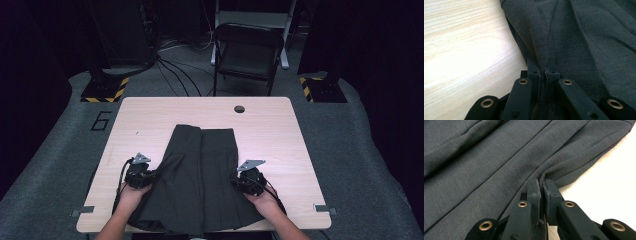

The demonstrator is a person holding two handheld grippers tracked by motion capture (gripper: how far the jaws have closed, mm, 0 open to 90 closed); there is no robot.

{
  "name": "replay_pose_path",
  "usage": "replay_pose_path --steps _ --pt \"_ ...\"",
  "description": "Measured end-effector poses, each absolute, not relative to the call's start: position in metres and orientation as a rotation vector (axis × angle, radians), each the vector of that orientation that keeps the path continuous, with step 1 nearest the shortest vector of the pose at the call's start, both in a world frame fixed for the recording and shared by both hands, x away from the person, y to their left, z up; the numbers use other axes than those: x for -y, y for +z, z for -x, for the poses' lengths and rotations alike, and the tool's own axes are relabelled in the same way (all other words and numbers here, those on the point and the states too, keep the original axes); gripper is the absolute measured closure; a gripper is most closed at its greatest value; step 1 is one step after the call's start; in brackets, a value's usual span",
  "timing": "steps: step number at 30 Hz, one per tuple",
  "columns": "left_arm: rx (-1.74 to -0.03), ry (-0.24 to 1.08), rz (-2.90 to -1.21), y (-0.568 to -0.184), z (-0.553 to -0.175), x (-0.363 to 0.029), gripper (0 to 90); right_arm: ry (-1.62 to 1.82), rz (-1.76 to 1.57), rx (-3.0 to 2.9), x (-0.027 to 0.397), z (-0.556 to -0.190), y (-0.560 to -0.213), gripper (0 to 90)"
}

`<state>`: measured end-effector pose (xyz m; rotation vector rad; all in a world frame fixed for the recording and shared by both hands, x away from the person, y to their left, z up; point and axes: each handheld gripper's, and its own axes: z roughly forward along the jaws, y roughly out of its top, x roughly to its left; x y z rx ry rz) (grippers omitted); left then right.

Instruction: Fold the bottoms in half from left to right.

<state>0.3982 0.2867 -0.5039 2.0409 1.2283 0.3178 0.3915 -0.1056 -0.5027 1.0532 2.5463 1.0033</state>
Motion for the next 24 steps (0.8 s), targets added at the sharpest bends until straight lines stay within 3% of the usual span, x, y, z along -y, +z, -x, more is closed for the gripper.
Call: replay_pose_path --steps 4,7,10,24 --pt "-1.231 0.319 -2.045 -0.504 -0.397 -0.288 85.4 1.008 -1.068 -2.535 0.106 -0.393 -0.502 79.3" --pt "-1.231 0.319 -2.049 -0.504 -0.396 -0.289 84.6 1.018 -1.098 -2.511 0.107 -0.394 -0.499 67.5" --pt "-1.241 0.321 -2.033 -0.504 -0.396 -0.289 79.5 1.038 -1.12 -2.479 0.107 -0.394 -0.493 62.7" --pt "-1.193 0.331 -2.049 -0.502 -0.395 -0.287 67.3 1.116 -1.01 -2.506 0.052 -0.407 -0.482 54.8"
